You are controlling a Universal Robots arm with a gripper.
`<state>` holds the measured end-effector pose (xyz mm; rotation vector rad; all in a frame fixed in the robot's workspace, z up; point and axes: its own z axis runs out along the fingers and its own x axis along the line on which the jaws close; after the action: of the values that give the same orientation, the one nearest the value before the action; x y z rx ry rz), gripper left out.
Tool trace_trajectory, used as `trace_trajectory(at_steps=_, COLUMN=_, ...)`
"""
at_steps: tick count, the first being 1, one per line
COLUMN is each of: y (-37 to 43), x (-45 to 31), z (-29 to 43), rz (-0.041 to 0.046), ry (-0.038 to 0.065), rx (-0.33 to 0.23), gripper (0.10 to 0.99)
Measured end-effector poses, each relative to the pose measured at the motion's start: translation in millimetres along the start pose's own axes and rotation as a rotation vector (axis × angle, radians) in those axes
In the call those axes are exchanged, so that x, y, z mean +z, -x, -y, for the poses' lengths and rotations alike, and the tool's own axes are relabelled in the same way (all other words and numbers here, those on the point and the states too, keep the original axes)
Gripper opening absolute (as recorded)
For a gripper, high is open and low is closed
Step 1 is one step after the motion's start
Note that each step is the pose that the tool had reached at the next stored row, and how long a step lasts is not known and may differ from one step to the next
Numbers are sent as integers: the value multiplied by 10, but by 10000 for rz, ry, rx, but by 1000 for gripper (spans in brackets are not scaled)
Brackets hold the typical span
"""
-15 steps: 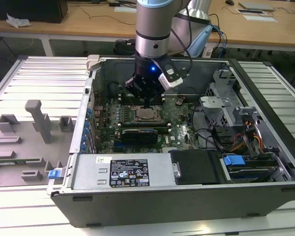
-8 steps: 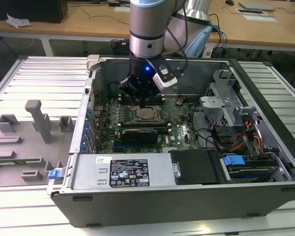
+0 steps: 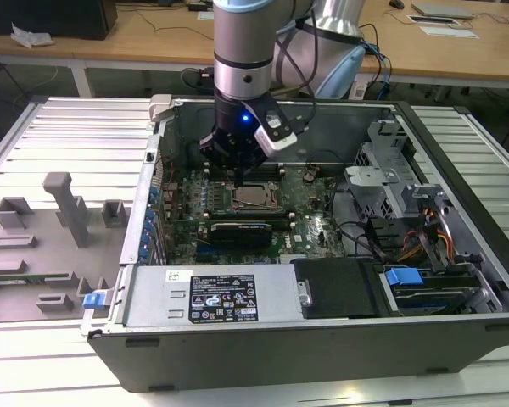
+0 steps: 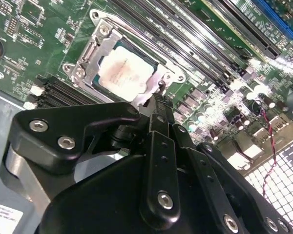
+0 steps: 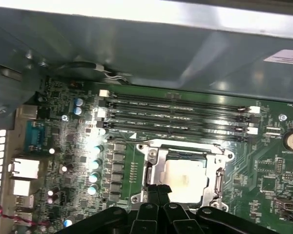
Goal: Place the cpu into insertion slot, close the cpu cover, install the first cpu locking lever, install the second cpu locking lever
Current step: 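Install the first cpu locking lever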
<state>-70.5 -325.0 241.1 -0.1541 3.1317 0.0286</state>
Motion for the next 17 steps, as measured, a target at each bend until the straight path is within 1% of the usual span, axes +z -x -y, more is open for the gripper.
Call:
trace_trajectory(at_steps=6, y=-162, x=-1, z=-16, rz=37, ry=-4, rx=0, gripper=106)
trace_trajectory(at_steps=10, y=-223, x=-1, z=-22, rz=55, ry=8, rx=-1, gripper=106)
trace_trajectory(at_steps=11, y=-239, x=-2, z=-23, rz=68, ry=59, rx=-1, gripper=106)
trace_trajectory(at_steps=12, y=-261, x=-1, z=-26, rz=88, ry=146, rx=0, gripper=106)
trace_trajectory(at_steps=14, y=-285, x=-1, z=-28, rz=113, ry=266, rx=2, gripper=106)
trace_trajectory(at_steps=17, y=-317, x=-2, z=-31, rz=154, ry=511, rx=3, gripper=106)
